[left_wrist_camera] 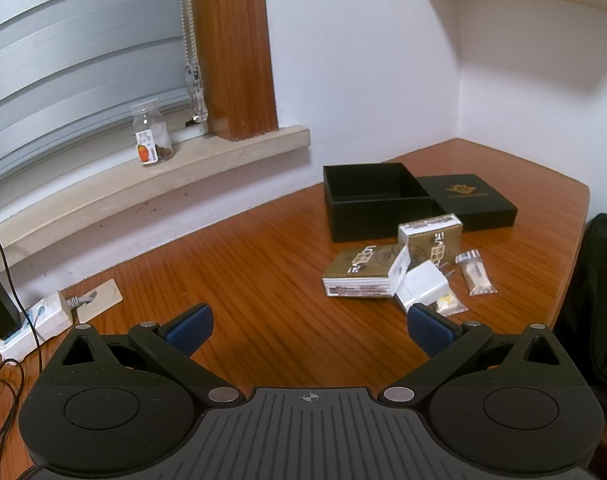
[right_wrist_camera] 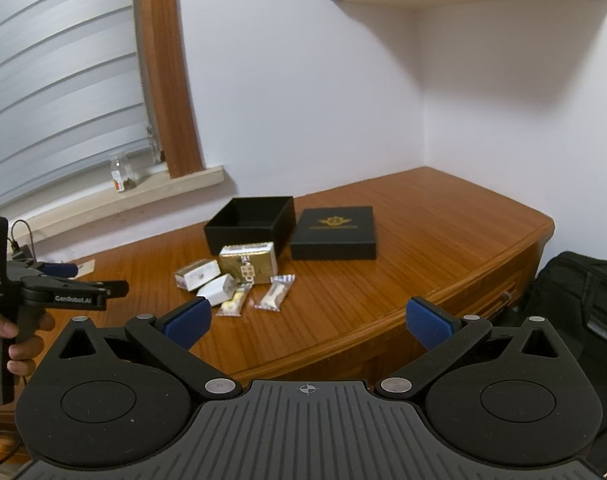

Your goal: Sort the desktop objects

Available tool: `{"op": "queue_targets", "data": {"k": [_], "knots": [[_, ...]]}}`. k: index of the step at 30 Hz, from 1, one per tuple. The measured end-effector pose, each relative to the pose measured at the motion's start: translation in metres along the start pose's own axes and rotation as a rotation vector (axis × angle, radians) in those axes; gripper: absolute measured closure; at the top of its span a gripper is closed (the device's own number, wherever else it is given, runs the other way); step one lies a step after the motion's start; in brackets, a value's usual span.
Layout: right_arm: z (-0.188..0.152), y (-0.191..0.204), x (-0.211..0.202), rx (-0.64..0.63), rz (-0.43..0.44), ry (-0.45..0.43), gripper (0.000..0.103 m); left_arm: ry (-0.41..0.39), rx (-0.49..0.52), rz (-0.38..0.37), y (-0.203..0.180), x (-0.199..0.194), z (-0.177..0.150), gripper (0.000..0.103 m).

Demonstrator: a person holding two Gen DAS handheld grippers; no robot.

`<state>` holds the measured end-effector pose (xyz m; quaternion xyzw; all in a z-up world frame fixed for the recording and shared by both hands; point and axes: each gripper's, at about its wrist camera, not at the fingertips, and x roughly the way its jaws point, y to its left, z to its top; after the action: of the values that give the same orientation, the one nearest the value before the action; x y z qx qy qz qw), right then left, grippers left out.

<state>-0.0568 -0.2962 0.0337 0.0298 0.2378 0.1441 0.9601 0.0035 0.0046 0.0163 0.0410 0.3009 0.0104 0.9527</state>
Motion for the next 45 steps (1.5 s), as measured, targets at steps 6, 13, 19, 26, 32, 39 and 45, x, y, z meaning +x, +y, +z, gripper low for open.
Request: {"op": "queue_targets", "data": {"k": [6,13,19,26,32,39,45], "knots": [[0.0008,-0.0004,0.0006,-0.001,-0.001,0.003,0.0,-0.001,0.002,0.001,-0.0012,-0.0004,-0.0011,0.0],[0.003,-0.0006,0.0009,0.002,0.0,0.005,0.0,-0.005,0.003,0.001,-0.0023,-0.0018,-0.0023,0.0],[0.0027,-0.0005,0.002,0.001,0.001,0.008,0.0,-0.005,0.002,0.001,-0.0033,-0.0017,-0.0031,0.0],[0.0031,-0.0018,0.0019,0.001,0.005,0.008,0.0,-0.007,0.002,0.001,-0.004,-0.0029,-0.0032,0.0],[0.0032,-0.0017,0.0017,0.0,0.005,0.009,0.0,-0.01,0.002,0.003,-0.0041,-0.0037,-0.0026,0.0],[0.003,-0.0023,0.003,-0.001,0.008,0.009,0.0,-0.009,0.005,0.003,-0.0048,-0.0041,-0.0023,0.0],[0.0024,-0.002,0.0032,-0.001,0.008,0.01,0.0,-0.011,0.007,0.002,-0.0044,-0.0047,-0.0021,0.0]]}}
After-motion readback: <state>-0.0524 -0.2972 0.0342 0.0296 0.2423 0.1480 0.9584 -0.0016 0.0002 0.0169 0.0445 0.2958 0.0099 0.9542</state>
